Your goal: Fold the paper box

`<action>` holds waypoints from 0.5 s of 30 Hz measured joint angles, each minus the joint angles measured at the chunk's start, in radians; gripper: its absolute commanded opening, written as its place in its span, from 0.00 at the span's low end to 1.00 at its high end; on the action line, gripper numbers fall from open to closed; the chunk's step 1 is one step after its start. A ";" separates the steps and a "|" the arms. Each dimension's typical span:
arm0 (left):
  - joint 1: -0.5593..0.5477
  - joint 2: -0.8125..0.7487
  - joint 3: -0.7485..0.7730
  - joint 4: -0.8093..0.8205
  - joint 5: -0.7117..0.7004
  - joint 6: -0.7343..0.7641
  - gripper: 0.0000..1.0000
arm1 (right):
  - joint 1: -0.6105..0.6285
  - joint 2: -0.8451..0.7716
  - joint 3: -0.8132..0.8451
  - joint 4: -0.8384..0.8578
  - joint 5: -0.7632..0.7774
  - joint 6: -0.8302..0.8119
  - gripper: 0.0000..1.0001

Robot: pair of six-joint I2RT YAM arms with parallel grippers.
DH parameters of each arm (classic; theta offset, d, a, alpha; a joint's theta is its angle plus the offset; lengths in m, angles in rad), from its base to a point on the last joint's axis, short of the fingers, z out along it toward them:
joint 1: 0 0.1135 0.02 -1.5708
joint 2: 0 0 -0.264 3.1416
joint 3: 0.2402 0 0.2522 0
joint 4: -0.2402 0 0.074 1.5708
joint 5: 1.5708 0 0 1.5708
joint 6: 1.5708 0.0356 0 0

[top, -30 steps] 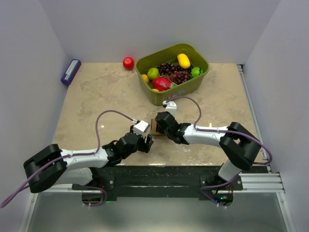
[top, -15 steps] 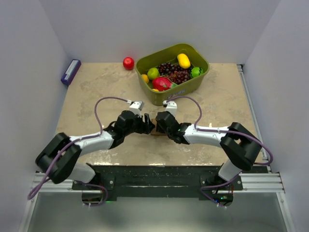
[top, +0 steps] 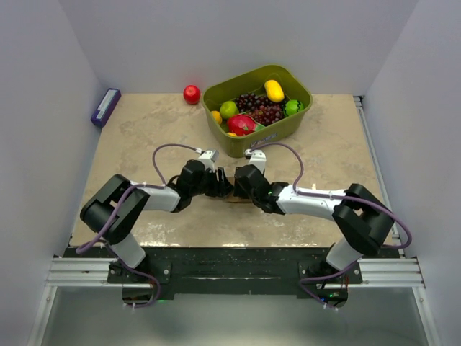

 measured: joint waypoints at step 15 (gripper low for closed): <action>0.000 0.015 0.000 0.010 0.016 0.032 0.51 | -0.293 -0.234 -0.105 -0.070 -0.280 -0.115 0.71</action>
